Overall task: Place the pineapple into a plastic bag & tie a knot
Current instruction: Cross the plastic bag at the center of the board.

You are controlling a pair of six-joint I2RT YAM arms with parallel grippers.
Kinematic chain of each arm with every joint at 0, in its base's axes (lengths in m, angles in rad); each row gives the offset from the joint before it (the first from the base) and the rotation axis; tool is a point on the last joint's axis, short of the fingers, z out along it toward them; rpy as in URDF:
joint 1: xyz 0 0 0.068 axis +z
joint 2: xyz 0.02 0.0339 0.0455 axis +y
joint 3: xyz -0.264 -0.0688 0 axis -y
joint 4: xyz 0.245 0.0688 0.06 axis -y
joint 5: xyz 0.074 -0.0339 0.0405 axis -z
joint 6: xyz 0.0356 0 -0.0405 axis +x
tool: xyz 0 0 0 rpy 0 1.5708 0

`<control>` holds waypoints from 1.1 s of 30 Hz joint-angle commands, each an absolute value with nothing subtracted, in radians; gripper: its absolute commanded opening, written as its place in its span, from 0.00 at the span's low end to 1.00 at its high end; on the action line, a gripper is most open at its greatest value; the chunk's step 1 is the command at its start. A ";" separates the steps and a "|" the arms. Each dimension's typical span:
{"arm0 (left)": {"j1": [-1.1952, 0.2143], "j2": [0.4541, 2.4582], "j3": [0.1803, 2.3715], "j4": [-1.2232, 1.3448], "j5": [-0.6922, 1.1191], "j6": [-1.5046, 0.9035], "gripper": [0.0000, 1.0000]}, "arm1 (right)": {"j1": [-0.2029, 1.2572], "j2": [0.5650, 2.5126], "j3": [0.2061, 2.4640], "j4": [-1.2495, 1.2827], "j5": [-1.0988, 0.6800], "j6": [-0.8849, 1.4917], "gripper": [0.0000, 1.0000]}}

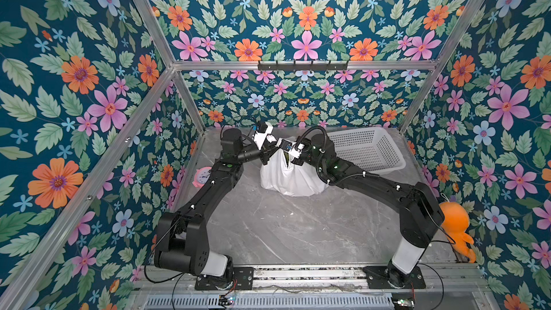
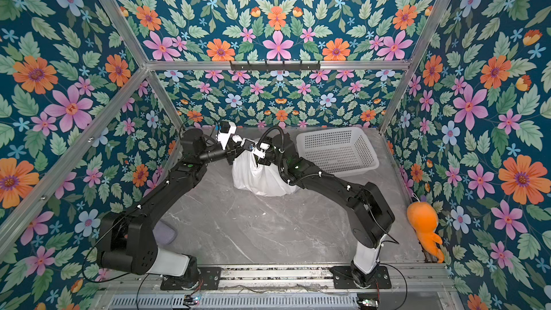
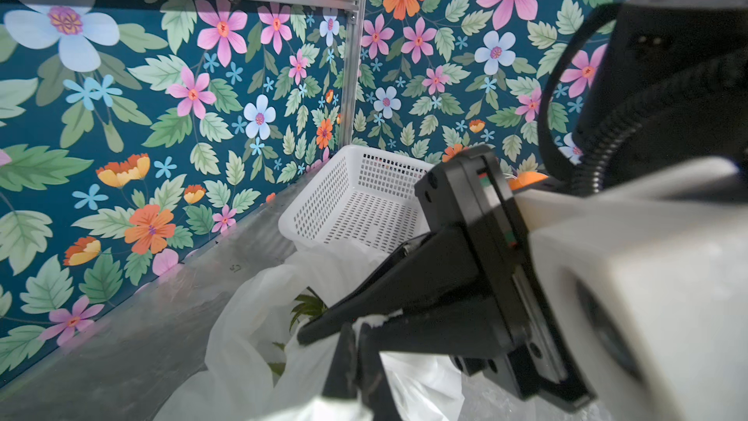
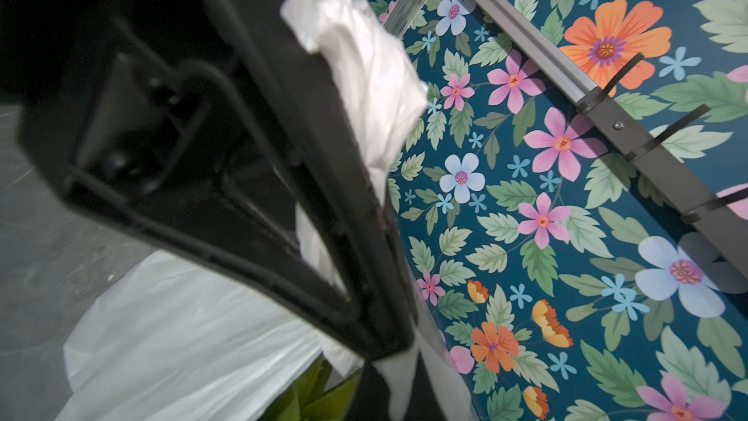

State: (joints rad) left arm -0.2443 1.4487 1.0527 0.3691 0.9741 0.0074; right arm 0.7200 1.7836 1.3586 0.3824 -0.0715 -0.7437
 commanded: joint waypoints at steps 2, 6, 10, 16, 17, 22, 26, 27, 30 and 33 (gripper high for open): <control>-0.247 1.449 1.052 0.420 1.086 -0.062 0.00 | 0.716 1.839 1.366 0.613 0.185 -0.745 0.00; -0.247 1.460 1.042 0.450 1.099 -0.124 0.00 | 0.717 1.883 1.397 0.681 0.238 -0.718 0.00; -0.247 1.452 0.998 0.564 1.108 -0.233 0.00 | 0.718 1.907 1.423 0.710 0.269 -0.632 0.00; -0.253 1.425 0.946 0.631 1.062 -0.353 0.00 | 0.726 1.929 1.429 0.747 0.272 -0.476 0.00; -0.254 1.421 0.941 0.633 1.057 -0.362 0.00 | 0.726 1.924 1.420 0.742 0.259 -0.453 0.00; -0.244 1.391 0.919 0.618 1.007 -0.376 0.14 | 0.728 1.908 1.351 0.771 0.171 -0.426 0.00; -0.219 1.359 0.924 0.634 0.979 -0.405 0.44 | 0.727 1.887 1.273 0.792 0.083 -0.498 0.00; -0.211 1.342 0.916 0.644 0.974 -0.404 0.49 | 0.728 1.882 1.255 0.800 0.074 -0.518 0.00; -0.192 1.288 0.887 0.665 0.953 -0.397 0.60 | 0.728 1.867 1.222 0.807 0.042 -0.544 0.00; -0.166 1.249 0.859 0.687 0.924 -0.406 0.63 | 0.726 1.865 1.204 0.847 0.044 -0.546 0.00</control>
